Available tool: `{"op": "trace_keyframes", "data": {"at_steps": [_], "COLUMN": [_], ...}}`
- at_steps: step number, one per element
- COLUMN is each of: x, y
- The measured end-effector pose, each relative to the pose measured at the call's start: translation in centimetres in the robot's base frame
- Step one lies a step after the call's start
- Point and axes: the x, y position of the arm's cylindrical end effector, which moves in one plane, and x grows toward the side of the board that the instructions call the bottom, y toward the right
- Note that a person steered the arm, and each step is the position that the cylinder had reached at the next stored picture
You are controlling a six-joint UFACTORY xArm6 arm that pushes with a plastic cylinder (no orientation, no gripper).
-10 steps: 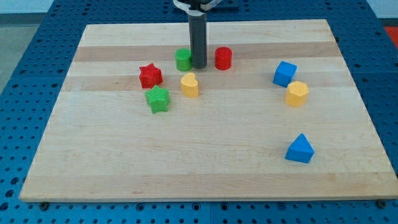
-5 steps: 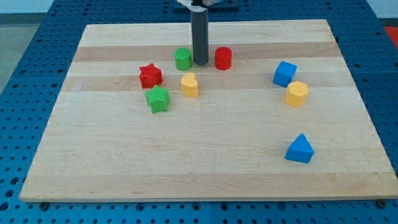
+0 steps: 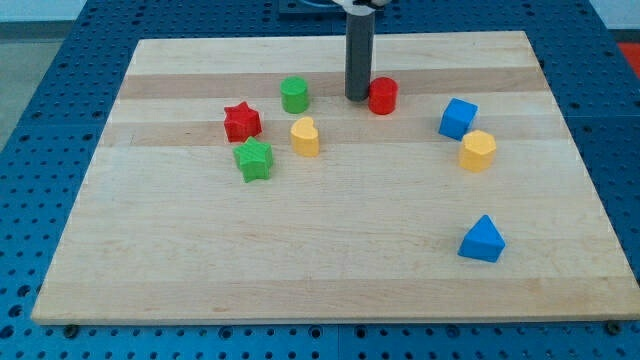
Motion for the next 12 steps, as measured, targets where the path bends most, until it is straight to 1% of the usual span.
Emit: {"op": "trace_keyframes", "data": {"at_steps": [1,3,4,5,8,11,12], "x": [0.0,1.0,1.0,1.0,1.0,1.0,1.0], "y": [0.1,-4.8,-4.8,-3.7,3.2,7.9,8.5]}}
